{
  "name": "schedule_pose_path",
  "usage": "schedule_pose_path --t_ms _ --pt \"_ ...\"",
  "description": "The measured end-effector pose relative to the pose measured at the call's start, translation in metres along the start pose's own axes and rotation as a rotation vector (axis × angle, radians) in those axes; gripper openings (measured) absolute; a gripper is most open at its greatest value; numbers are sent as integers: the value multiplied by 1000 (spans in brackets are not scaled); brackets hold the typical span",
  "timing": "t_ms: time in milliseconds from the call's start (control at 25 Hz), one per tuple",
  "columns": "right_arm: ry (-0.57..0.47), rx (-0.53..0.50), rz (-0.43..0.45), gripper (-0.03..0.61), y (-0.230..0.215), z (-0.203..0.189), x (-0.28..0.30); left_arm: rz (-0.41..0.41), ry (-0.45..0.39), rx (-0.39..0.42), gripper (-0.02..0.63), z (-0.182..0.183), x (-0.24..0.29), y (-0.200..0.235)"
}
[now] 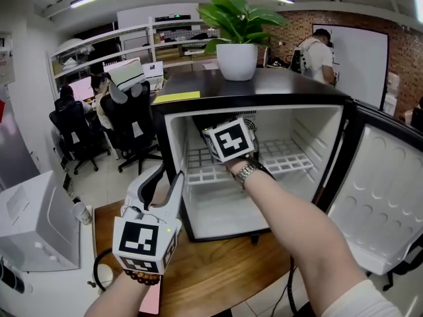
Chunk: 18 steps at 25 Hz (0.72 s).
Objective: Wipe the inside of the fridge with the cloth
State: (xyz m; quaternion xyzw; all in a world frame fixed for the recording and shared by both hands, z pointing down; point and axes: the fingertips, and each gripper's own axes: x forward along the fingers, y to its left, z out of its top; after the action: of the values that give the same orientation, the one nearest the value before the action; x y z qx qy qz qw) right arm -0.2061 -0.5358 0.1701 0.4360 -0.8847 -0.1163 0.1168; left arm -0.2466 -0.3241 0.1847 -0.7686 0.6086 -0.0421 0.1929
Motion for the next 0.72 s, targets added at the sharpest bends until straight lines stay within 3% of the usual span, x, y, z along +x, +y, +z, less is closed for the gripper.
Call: schedule_pose_path --t_ms 600,720 --pt "12 37 -67 77 -42 -14 -19 21 -16 -28 144 3 0 0" --pt "5 33 -81 77 -48 -14 -23 14 2 -1 144 0 0 1"
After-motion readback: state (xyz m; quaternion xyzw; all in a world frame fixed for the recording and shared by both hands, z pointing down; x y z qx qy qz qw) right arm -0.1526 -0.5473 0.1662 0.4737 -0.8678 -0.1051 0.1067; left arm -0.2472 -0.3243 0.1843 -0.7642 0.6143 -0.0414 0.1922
